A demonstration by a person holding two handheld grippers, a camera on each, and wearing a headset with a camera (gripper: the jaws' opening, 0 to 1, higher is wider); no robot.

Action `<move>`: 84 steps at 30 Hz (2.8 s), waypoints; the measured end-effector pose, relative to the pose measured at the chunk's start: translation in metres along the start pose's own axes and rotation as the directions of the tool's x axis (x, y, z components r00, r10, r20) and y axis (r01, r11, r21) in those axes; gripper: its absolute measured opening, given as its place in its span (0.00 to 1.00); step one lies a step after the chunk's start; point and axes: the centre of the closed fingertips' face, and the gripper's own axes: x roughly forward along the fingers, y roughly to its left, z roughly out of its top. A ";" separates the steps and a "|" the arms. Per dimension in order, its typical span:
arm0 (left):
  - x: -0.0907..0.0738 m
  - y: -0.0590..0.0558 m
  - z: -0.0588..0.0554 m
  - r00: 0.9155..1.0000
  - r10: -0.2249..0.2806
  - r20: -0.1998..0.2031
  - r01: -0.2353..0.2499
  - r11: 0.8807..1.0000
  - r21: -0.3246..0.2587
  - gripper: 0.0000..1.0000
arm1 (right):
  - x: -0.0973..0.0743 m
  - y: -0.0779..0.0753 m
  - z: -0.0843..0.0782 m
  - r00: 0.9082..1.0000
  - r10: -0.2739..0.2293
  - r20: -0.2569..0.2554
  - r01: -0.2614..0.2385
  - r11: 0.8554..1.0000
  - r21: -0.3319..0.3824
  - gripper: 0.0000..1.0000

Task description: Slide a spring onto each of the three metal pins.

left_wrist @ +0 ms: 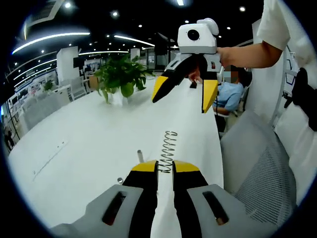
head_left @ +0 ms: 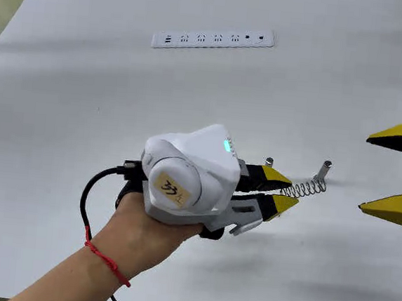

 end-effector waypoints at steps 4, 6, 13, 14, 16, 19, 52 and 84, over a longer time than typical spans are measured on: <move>0.001 -0.003 0.010 1.000 -0.002 0.031 0.002 1.000 -0.002 0.07 | 0.008 0.006 0.004 0.999 0.042 -0.025 -0.042 0.999 -0.016 0.37; 0.002 -0.003 0.012 0.999 -0.005 0.045 0.005 1.000 -0.006 0.07 | 0.010 0.008 0.005 0.998 0.053 -0.036 -0.054 0.998 -0.025 0.32; 0.002 -0.006 0.020 0.997 -0.011 0.080 0.012 1.000 -0.012 0.07 | 0.011 0.008 0.010 0.993 0.088 -0.074 -0.092 0.995 -0.047 0.21; 0.002 -0.006 0.022 0.996 -0.010 0.088 0.011 1.000 -0.013 0.07 | 0.011 0.008 0.010 0.992 0.093 -0.081 -0.097 0.994 -0.052 0.20; 0.002 -0.006 0.023 0.995 -0.010 0.095 0.012 1.000 -0.017 0.07 | 0.011 0.009 0.009 0.991 0.099 -0.091 -0.104 0.993 -0.057 0.18; 0.001 -0.006 0.024 0.995 -0.009 0.103 0.011 1.000 -0.018 0.07 | 0.012 0.009 0.008 0.989 0.108 -0.105 -0.115 0.992 -0.058 0.13; 0.006 -0.015 0.025 0.993 -0.039 0.109 0.040 0.999 -0.012 0.10 | 0.008 0.011 0.004 0.964 0.110 -0.241 -0.146 0.980 -0.136 0.06; 0.008 -0.017 0.021 0.996 -0.045 0.083 0.042 0.998 0.037 0.07 | 0.006 0.015 0.011 0.939 0.121 -0.321 -0.194 0.959 -0.208 0.06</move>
